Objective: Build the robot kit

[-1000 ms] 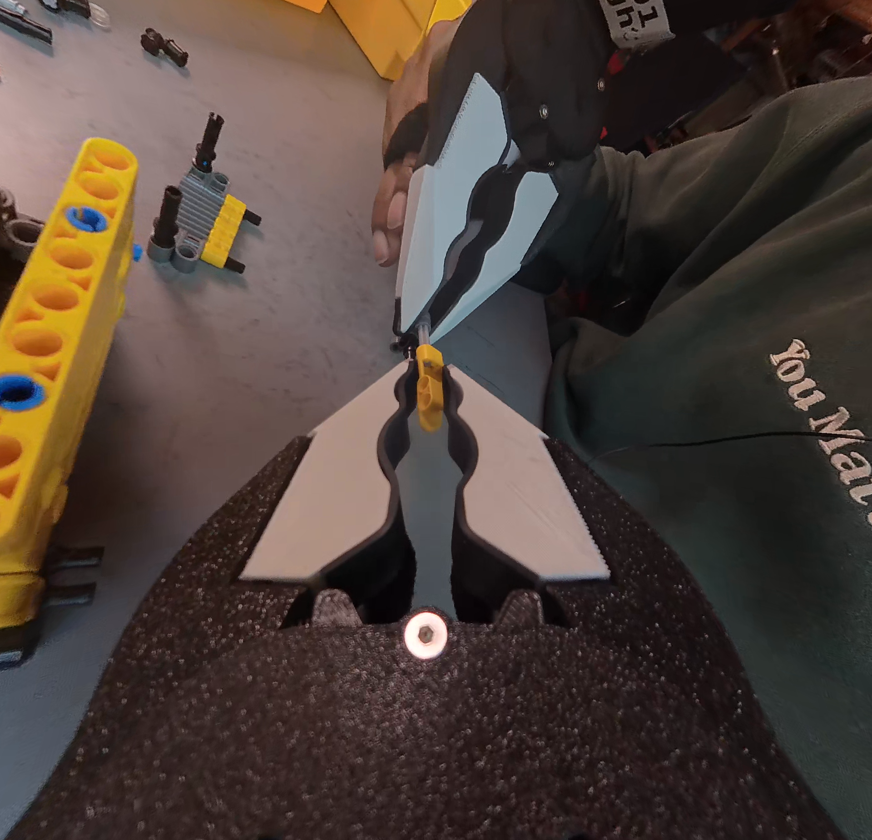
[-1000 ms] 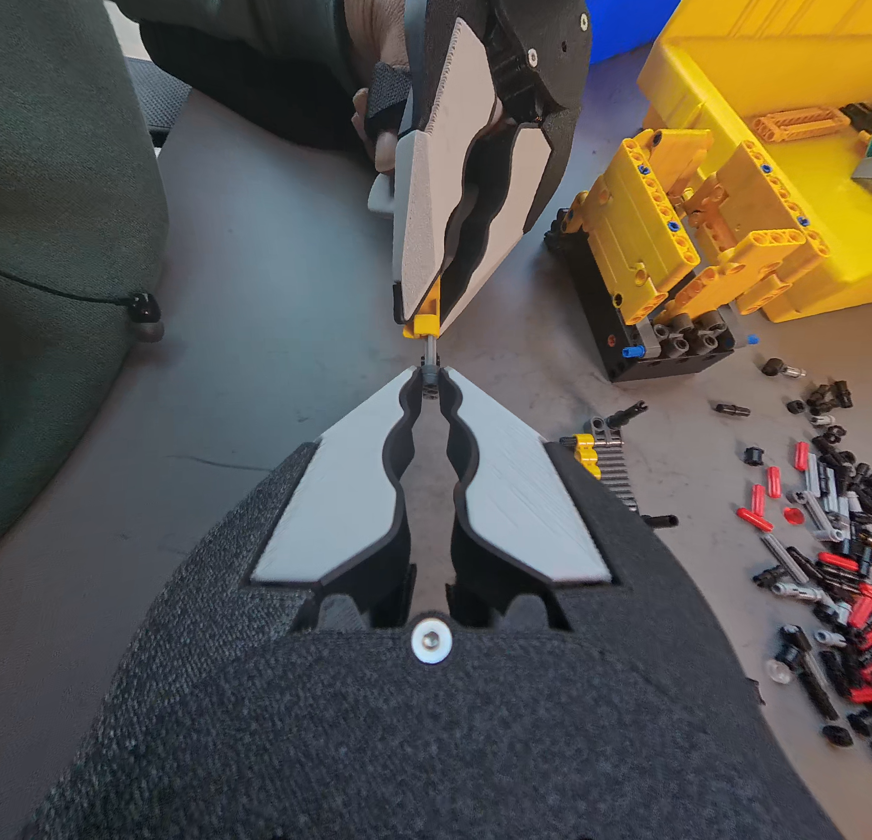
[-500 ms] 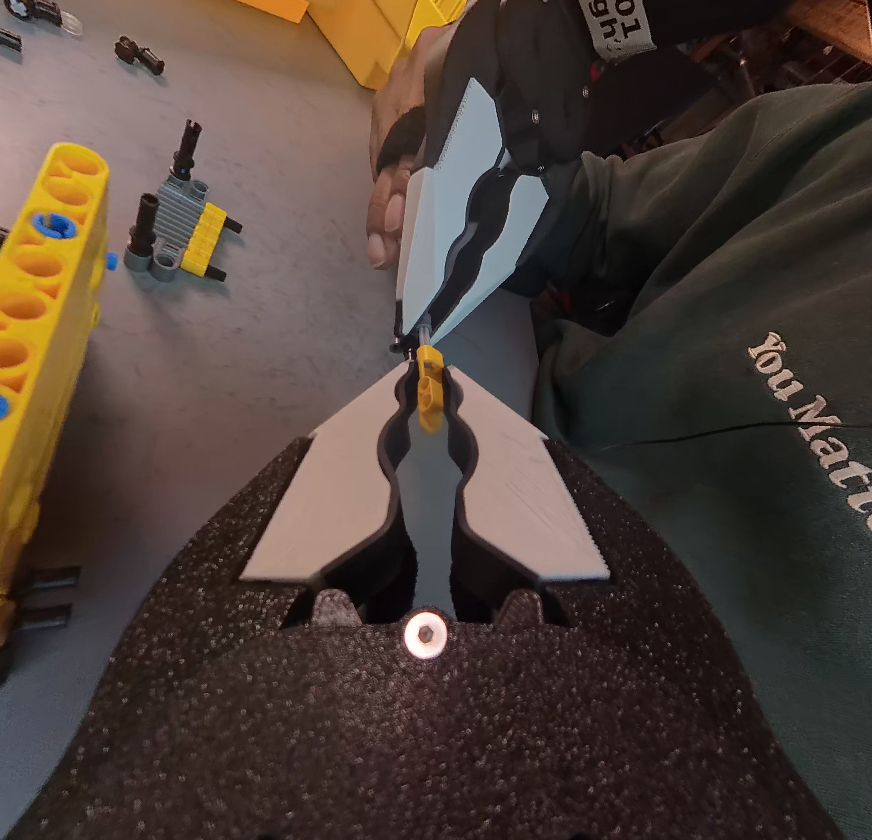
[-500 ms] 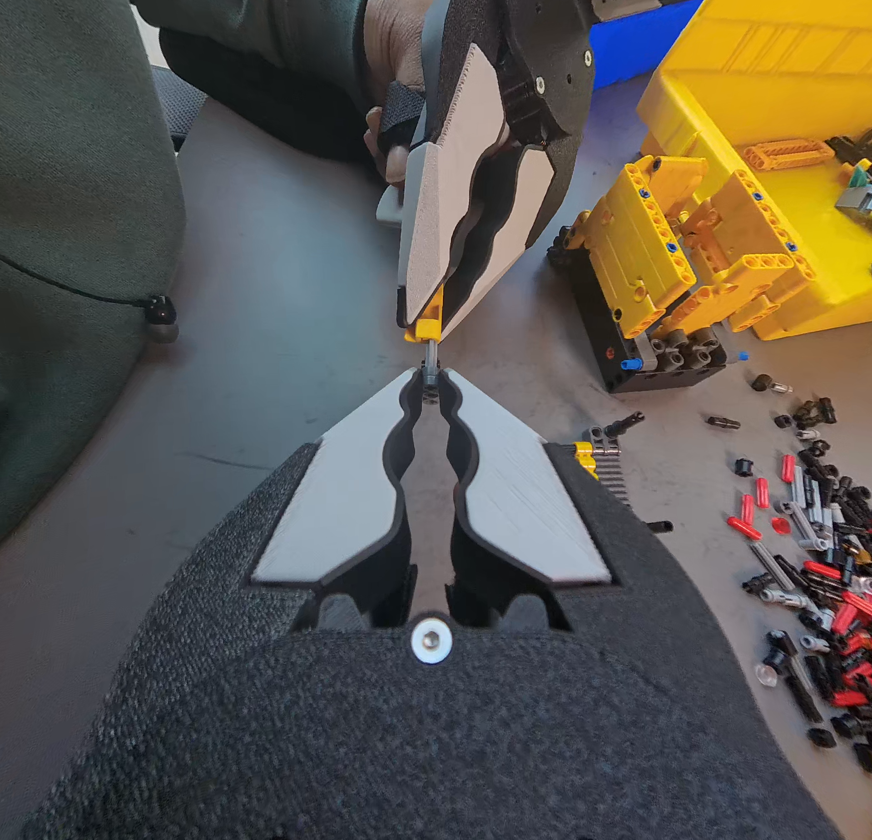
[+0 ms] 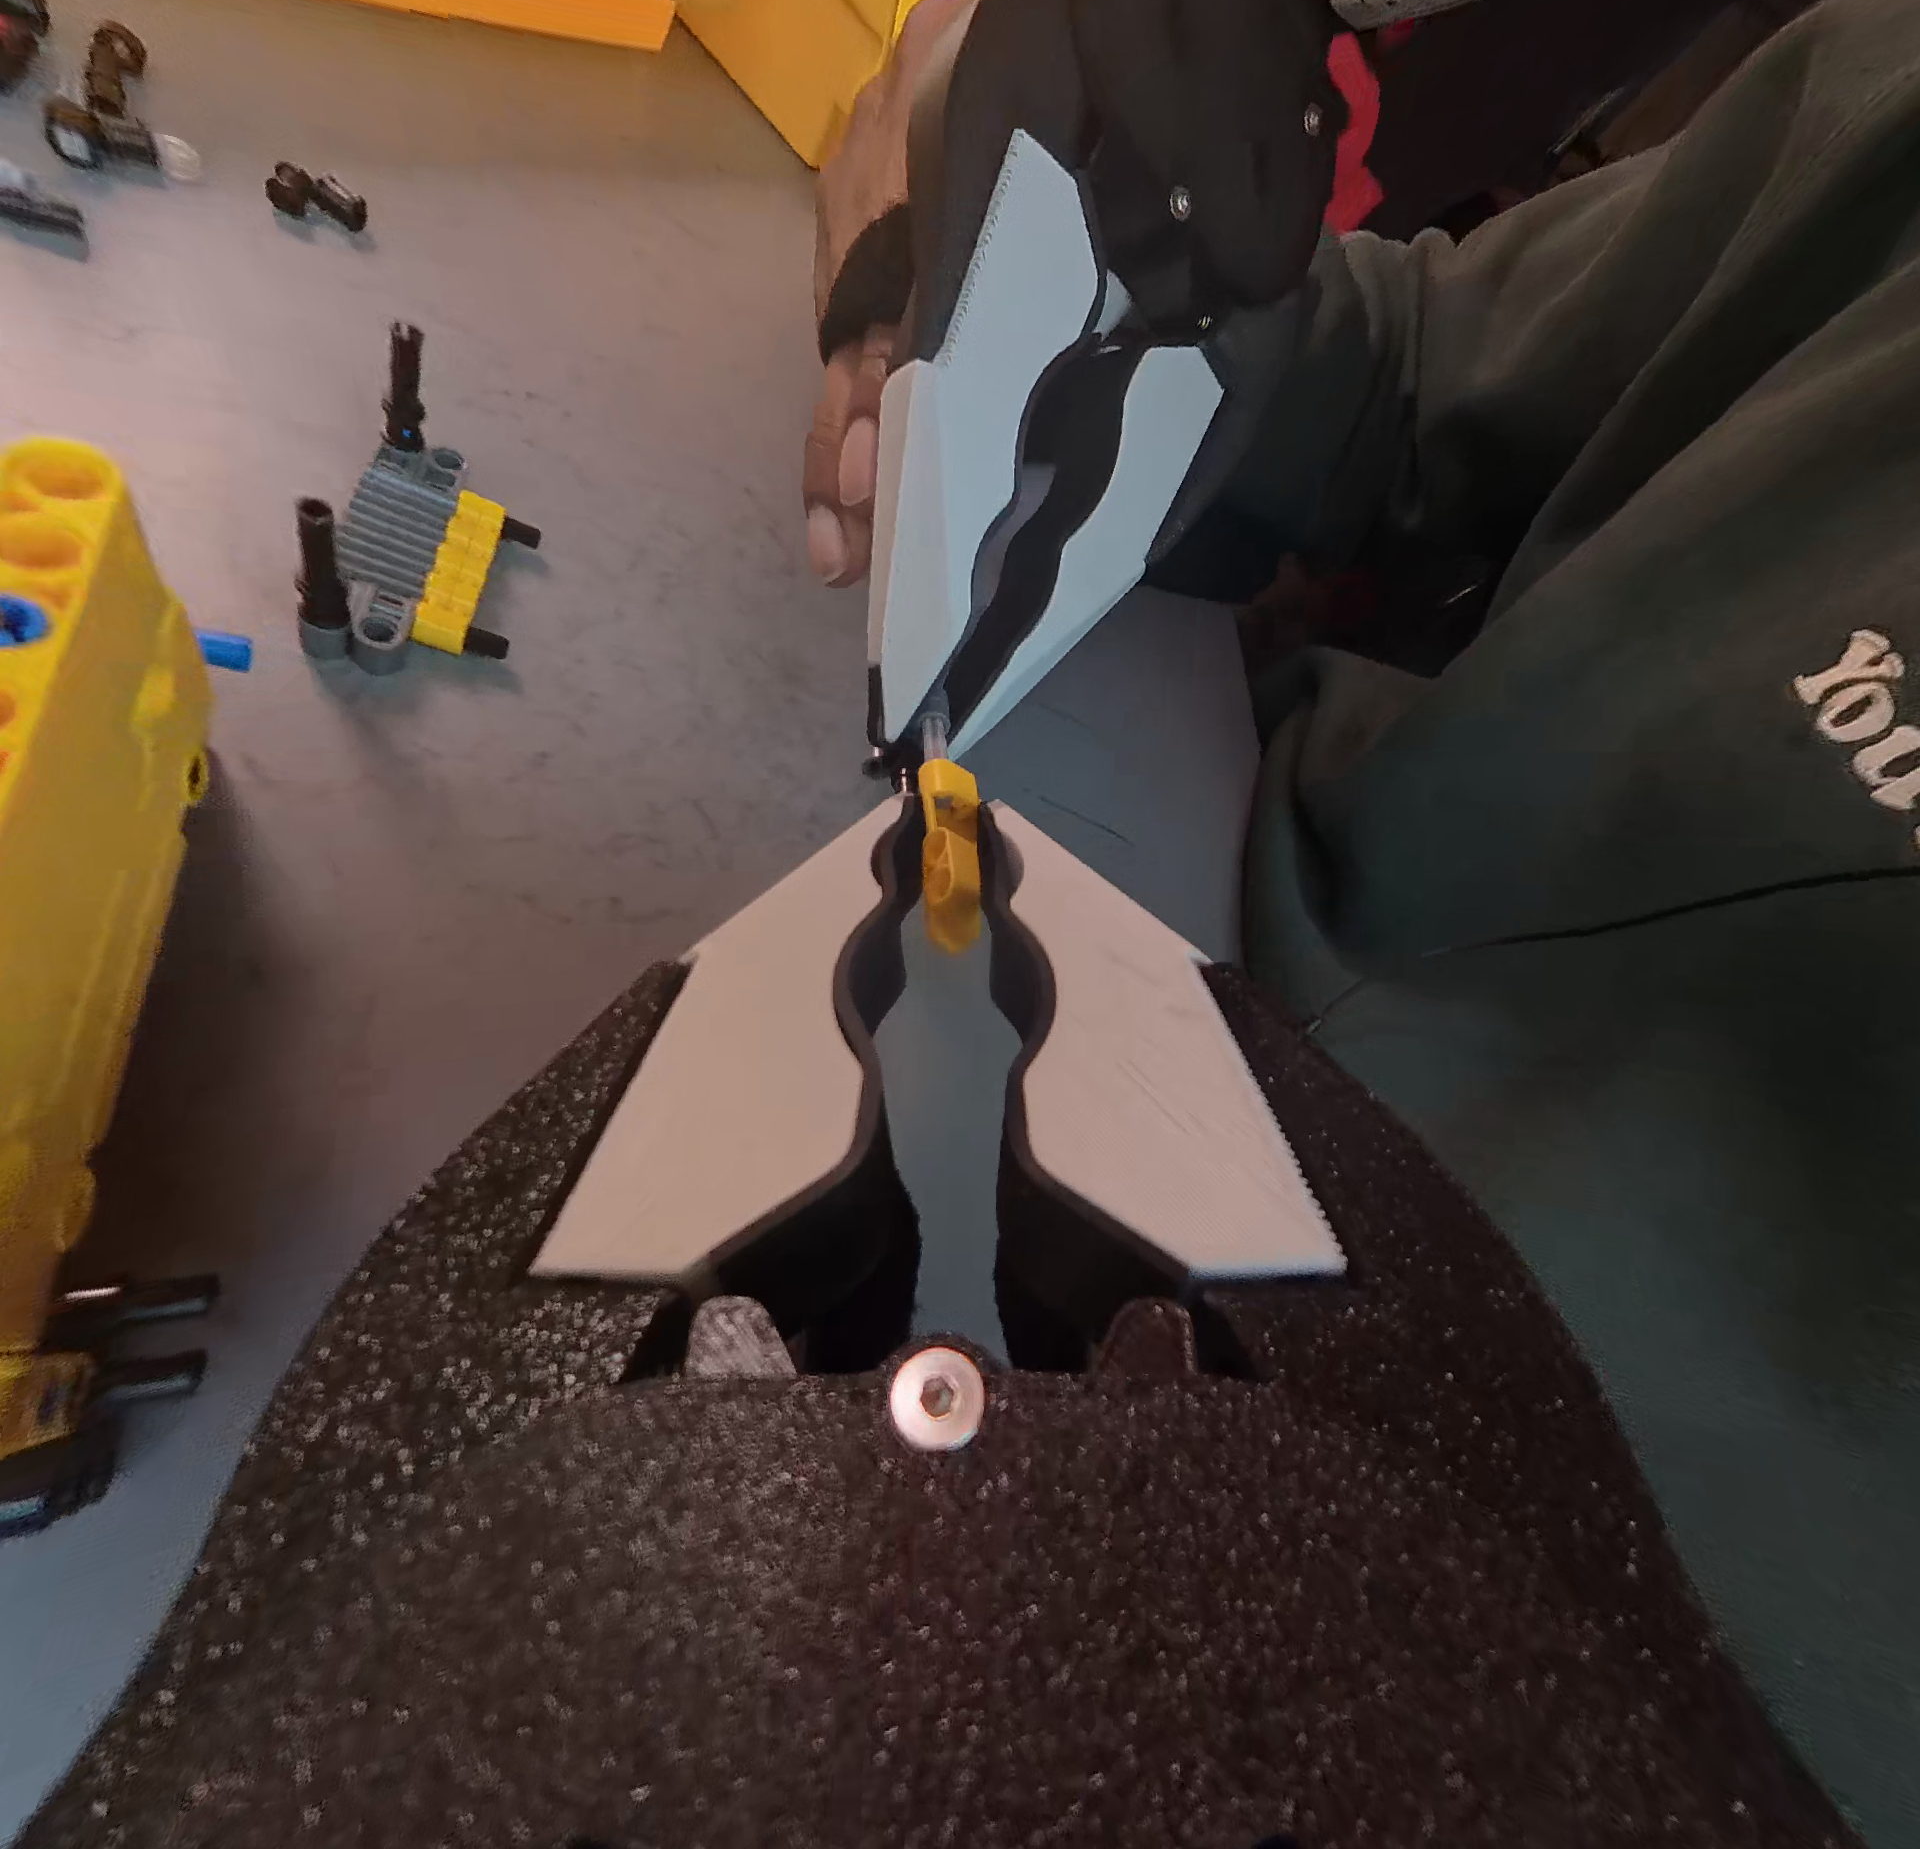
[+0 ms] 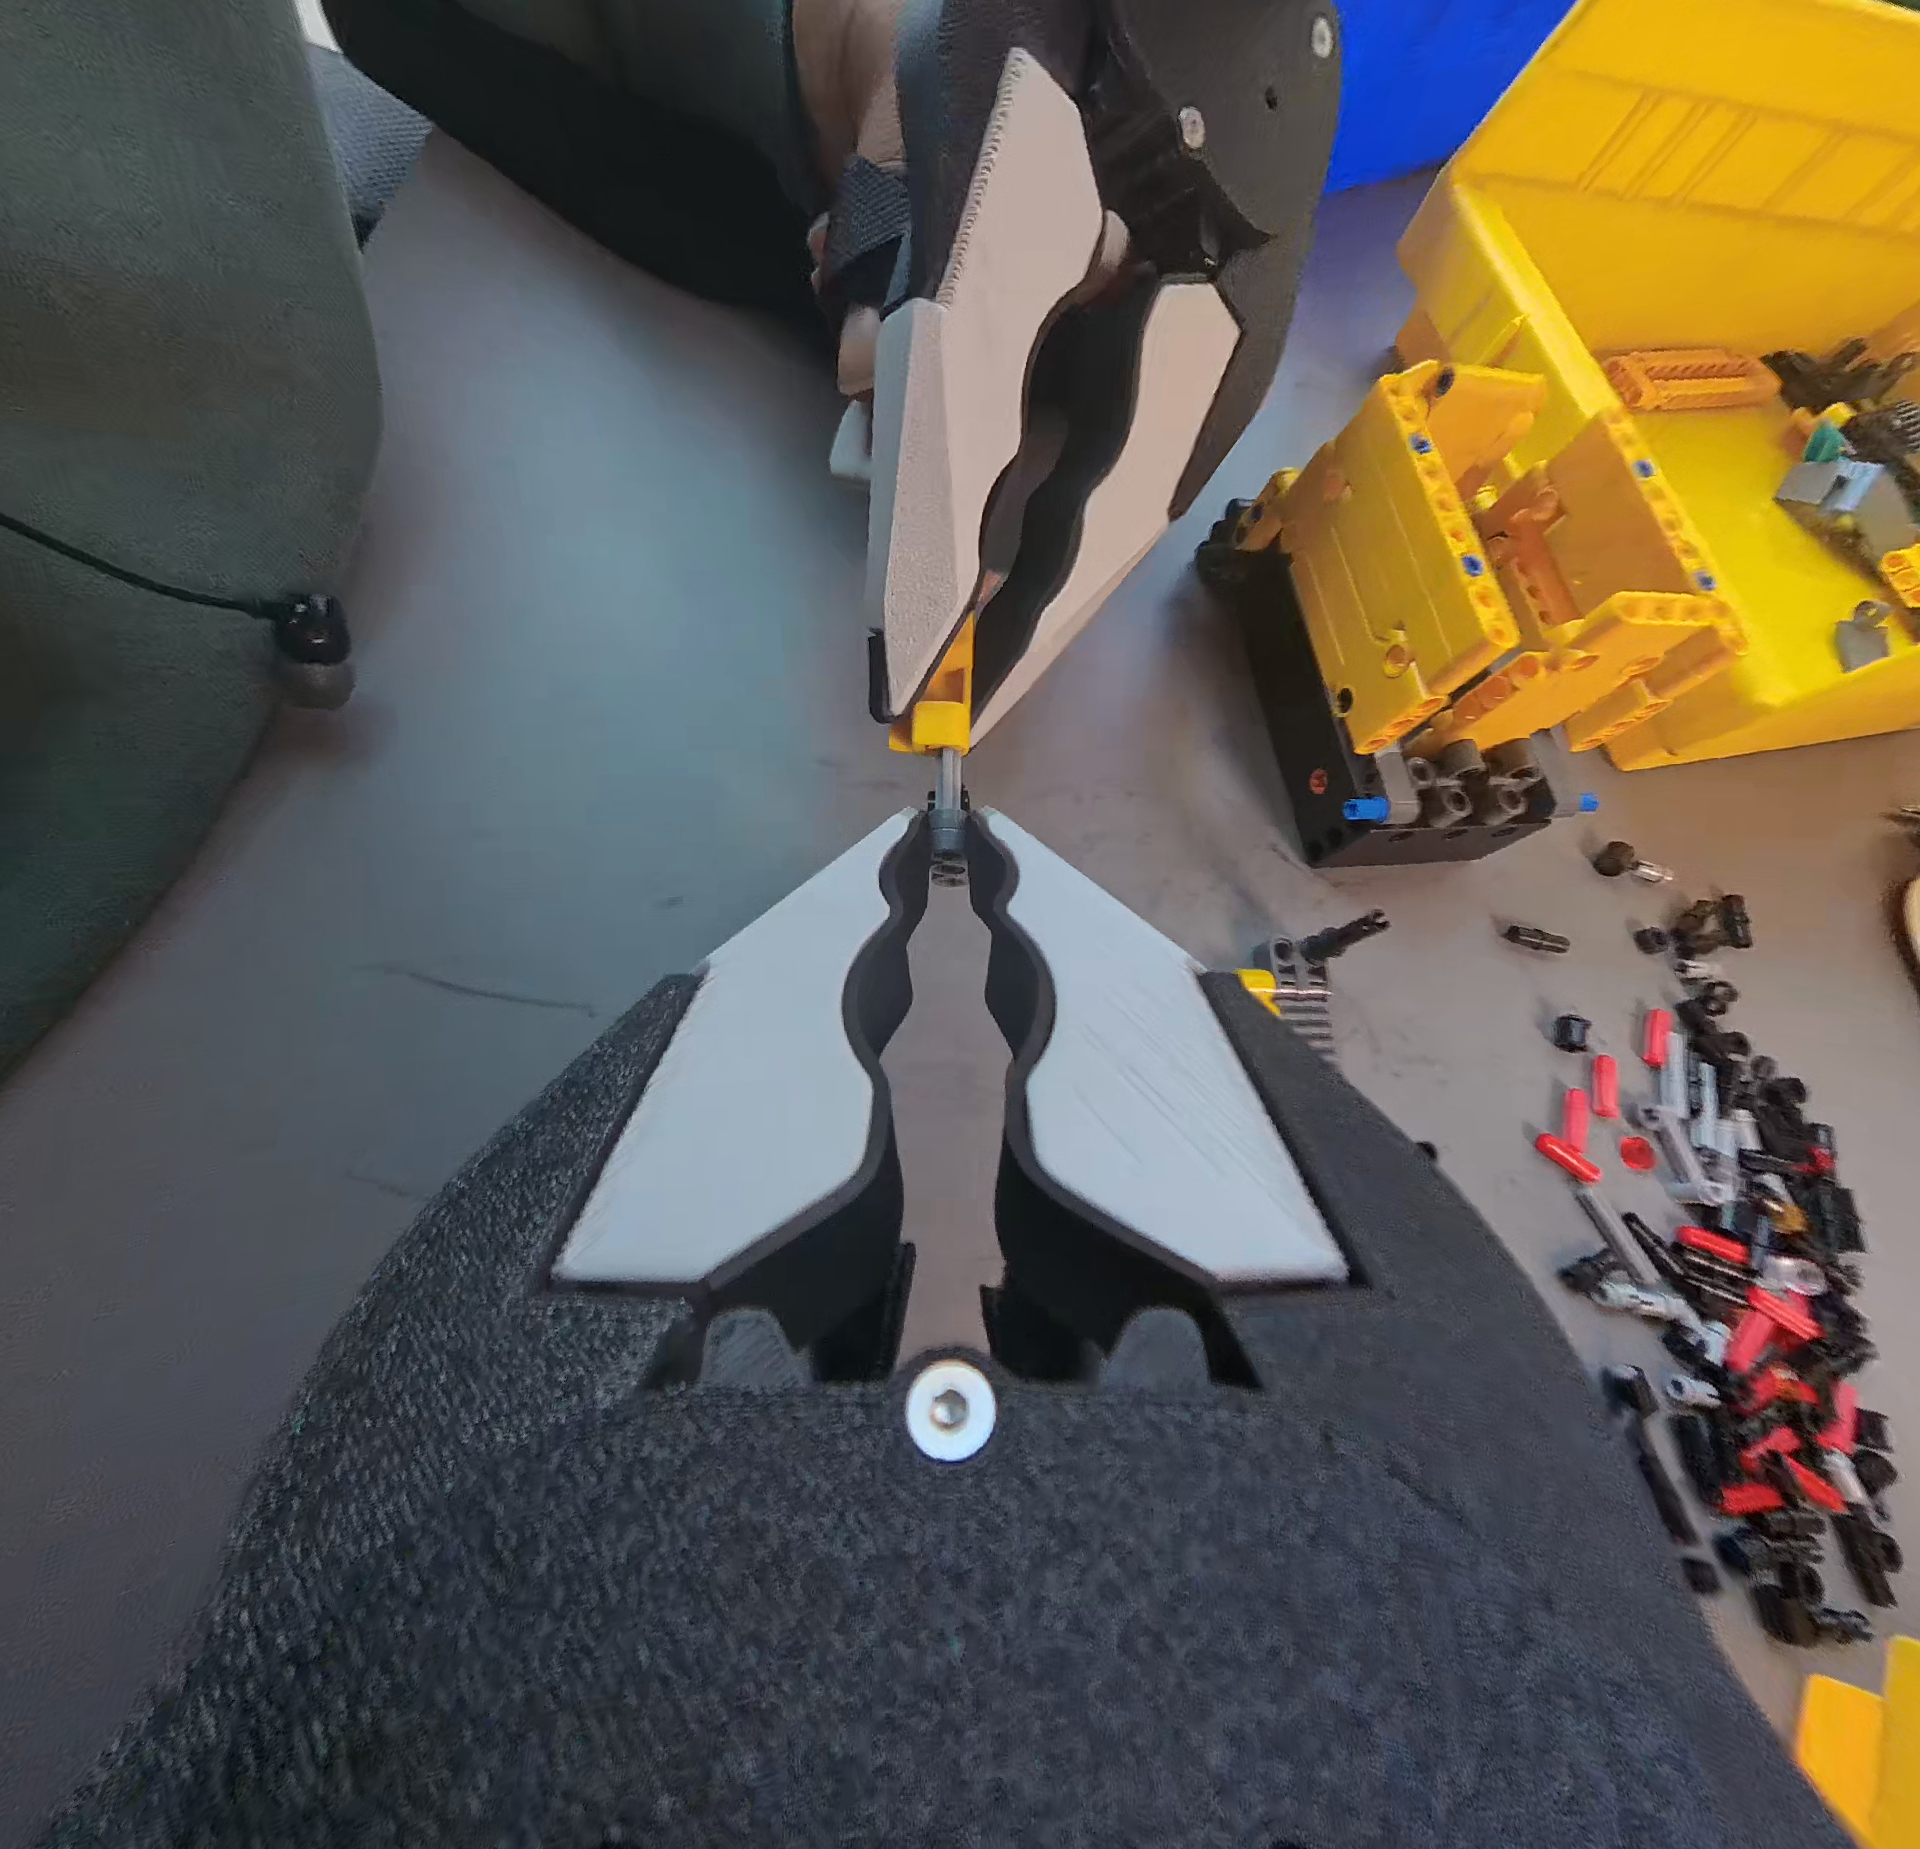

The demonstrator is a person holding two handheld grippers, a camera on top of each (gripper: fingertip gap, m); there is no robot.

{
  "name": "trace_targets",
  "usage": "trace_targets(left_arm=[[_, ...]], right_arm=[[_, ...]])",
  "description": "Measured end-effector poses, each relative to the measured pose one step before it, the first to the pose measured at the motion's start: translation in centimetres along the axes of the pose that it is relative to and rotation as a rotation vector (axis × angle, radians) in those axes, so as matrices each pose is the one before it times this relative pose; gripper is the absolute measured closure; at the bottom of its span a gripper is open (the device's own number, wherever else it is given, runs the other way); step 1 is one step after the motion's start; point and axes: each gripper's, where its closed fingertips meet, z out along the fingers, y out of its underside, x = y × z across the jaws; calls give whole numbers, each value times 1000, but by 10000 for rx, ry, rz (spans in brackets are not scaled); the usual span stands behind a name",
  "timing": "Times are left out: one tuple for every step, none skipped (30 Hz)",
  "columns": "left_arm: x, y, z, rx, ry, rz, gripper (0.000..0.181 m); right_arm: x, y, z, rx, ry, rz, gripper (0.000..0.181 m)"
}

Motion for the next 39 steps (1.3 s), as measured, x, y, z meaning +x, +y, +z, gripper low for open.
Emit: trace_targets(left_arm=[[-200, -400, -234, 73, -430, 654, 173], [-132, -452, -203, 77, -424, 722, 173], [-164, -441, -101, 76, -514, 764, 173], [-167, -404, -60, 54, -508, 744, 173], [-253, -251, -61, 15, -556, 812, 173], [-428, -31, -52, -67, -653, 810, 173], [-344, 24, -67, -40, -544, 699, 173], [-233, -117, -101, 65, -435, 622, 173], [-205, -158, -115, 61, -385, 597, 173], [-133, -223, -125, 89, -316, 648, 172], [-48, -283, -121, 111, -262, 629, 172], [50, -305, -97, 107, -195, 539, 172], [172, -353, -94, 138, -98, 446, 172], [127, -317, -62, 131, -112, 330, 172], [108, -226, -28, 78, -73, 228, 172], [148, -146, 6, 39, 1, 162, 172], [123, -198, -23, 81, -10, 149, 172], [109, -332, -73, 154, -8, 155, 172], [91, -326, -67, 153, -2, 114, 172], [91, -183, -13, 63, 9, 84, 172], [66, -68, -7, 7, -18, 110, 172], [49, -69, -22, 16, -47, 135, 172], [-5, -87, -28, 58, -56, 70, 172], [-43, -123, -48, 114, -33, -58, 172], [-81, -159, -76, 139, -11, -173, 171], [-117, -203, -123, 173, 15, -268, 171], [-215, -200, -137, 178, 3, -368, 169], [-248, -168, -150, 168, 47, -461, 165], [-139, -85, -115, 140, 149, -540, 162], [-109, 49, -49, 55, 179, -589, 159], [-36, 166, 15, -8, 221, -599, 156], [114, 132, 2, 6, 304, -578, 157], [206, -84, -19, 114, 330, -521, 158], [166, -231, -56, 179, 270, -441, 163], [214, -175, -47, 122, 277, -332, 169], [213, -22, 9, 11, 247, -258, 174], [35, 32, 33, -23, 88, -187, 175], [-14, 42, 9, -19, 27, -94, 175], [-48, 77, 9, -57, 8, -74, 175]], right_arm=[[584, -197, -145, 172, 392, -91, 176], [479, -350, -253, 254, 270, -101, 174], [486, -335, -310, 230, 261, -112, 173], [412, -400, -296, 296, 181, 51, 171], [326, -488, -299, 375, 86, 215, 164], [207, -214, -278, 187, -32, 269, 158], [293, -93, -247, 123, 17, 269, 152], [148, -117, -236, 160, -71, 282, 147], [-28, -89, -174, 130, -185, 321, 145], [32, -89, -115, 119, -119, 263, 144], [64, -236, -121, 205, -56, 181, 144], [-72, -263, -116, 193, -133, 181, 144], [23, -191, -84, 134, -71, 183, 144], [-4, -129, -45, 93, -65, 127, 144], [-238, -134, -3, 101, -168, 100, 144], [-266, -207, 40, 129, -160, 101, 145], [-256, -63, 91, 27, -143, 61, 145], [-198, 53, 114, -43, -84, -2, 147], [-162, 32, 101, -21, -60, -13, 151], [-173, -36, 68, 38, -83, 26, 154], [-79, -39, 59, 26, -38, 55, 157], [-62, -31, 2, 17, -52, 29, 157], [-67, -122, -43, 62, -63, 25, 157], [-49, -158, -50, 92, -26, -22, 157], [17, -203, -24, 140, 9, -41, 157], [-40, -204, -53, 129, -24, -42, 157], [-8, -89, -54, 50, -2, -51, 157], [138, -52, -82, 42, 87, -72, 157], [38, -157, -101, 122, 28, -63, 157], [-67, -247, -107, 160, -37, -44, 157], [20, -293, -86, 154, 41, -115, 157], [-93, -156, -34, 66, 14, -217, 157], [-96, -1, 40, -36, 27, -231, 157], [-56, 85, 87, -66, 60, -176, 157], [32, 126, 63, -77, 83, -159, 157], [-48, 113, 30, -65, 6, -136, 157], [30, 49, -13, -25, 46, -90, 157], [10, -17, 1, 9, 30, -77, 157], [30, 9, -11, -14, 36, -54, 157]])
